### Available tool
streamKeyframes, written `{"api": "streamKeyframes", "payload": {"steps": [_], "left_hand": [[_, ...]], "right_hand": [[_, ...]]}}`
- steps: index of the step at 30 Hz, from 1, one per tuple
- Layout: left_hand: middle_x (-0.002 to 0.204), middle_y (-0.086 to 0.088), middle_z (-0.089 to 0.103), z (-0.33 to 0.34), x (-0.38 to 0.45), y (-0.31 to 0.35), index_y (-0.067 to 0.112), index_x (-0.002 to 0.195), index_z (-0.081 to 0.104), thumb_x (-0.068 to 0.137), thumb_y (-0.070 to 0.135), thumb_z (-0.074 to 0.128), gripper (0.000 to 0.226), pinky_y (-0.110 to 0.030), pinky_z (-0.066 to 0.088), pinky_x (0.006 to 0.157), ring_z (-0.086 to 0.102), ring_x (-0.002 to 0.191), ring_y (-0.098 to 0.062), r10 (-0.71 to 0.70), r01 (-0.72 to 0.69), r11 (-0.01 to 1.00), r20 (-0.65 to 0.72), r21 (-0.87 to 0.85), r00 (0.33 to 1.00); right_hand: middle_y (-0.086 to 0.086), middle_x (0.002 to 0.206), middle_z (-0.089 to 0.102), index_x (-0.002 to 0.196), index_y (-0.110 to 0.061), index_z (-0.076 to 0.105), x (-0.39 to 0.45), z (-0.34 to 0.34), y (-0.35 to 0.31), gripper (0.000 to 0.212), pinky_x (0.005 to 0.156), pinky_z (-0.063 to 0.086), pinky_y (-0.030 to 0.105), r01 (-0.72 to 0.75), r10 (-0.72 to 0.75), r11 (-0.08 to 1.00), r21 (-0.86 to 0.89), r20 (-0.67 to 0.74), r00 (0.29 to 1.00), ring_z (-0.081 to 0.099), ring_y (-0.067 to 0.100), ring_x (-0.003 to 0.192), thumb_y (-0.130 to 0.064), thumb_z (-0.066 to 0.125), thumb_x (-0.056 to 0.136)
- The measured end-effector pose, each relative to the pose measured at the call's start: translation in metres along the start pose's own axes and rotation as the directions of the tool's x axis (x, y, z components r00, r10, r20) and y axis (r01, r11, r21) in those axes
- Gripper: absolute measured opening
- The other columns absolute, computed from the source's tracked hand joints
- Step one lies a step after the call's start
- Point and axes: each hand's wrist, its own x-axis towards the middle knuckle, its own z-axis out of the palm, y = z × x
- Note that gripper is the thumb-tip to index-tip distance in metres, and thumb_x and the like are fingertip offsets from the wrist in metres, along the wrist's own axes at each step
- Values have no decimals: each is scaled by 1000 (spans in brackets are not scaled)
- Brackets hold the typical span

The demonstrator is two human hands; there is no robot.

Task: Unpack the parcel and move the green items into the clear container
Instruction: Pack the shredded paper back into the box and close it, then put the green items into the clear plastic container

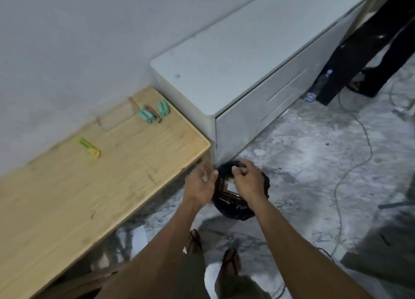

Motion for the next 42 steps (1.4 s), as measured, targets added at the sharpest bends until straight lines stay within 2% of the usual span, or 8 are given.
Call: {"api": "streamKeyframes", "payload": {"steps": [4,8,10,17,23,30,37,42], "left_hand": [[145,-8,57,-52,-10,-5,15,148,48,100,34,60,53,-36,48,105,56,130,-28,-14,11,1000,-129,-24,992],[148,-5,55,-100,-13,-27,18,147,49,100,32,61,51,-32,48,97,57,129,-25,-62,40,996,-284,-84,957],[148,-6,54,-121,-9,-43,17,148,49,100,32,61,51,-33,47,98,57,129,-26,-103,73,992,-337,-100,936],[146,-11,56,-172,26,-108,14,145,50,99,30,62,50,-38,49,99,59,128,-31,-274,226,961,-456,-158,847],[147,-17,53,-217,85,-136,11,148,47,98,26,63,54,-44,48,103,56,129,-35,-367,299,930,-492,-214,789],[154,-20,44,-284,179,-147,8,155,34,96,31,66,71,-51,40,113,46,140,-37,-328,237,943,-533,-234,780],[162,-11,33,-301,240,-157,15,161,17,92,48,68,92,-52,36,117,38,146,-31,-298,211,952,-518,-220,802],[167,-7,25,-292,252,-158,14,161,14,94,45,65,90,-39,28,121,27,152,-25,-289,200,954,-518,-222,805]], "right_hand": [[7,130,60,135,-18,52,-14,23,-50,42,102,45,38,155,-146,984,-83,104,984,57,25,116,-26,52,94],[7,121,64,132,-19,55,-19,54,-97,37,84,41,24,304,-275,947,-108,222,935,58,19,104,-24,53,96],[6,119,64,133,-18,54,-16,74,-115,37,83,42,25,369,-323,923,-108,304,896,57,17,101,-25,53,97],[-1,128,55,132,-18,54,27,155,-143,36,84,43,26,449,-211,847,-285,595,775,53,13,102,-29,56,97],[5,133,57,135,-19,51,88,211,-168,46,95,45,29,387,-197,847,-364,461,865,55,20,118,-34,60,92],[15,133,55,138,-10,48,159,271,-214,67,100,45,40,440,-384,790,-428,215,898,53,32,120,-44,65,83],[20,155,21,153,-24,17,194,303,-214,92,112,32,51,400,-341,793,-460,208,917,23,39,141,-59,63,81],[21,156,20,153,-25,17,203,321,-196,94,112,26,52,486,-439,736,-471,213,873,22,38,142,-66,59,80]]}}
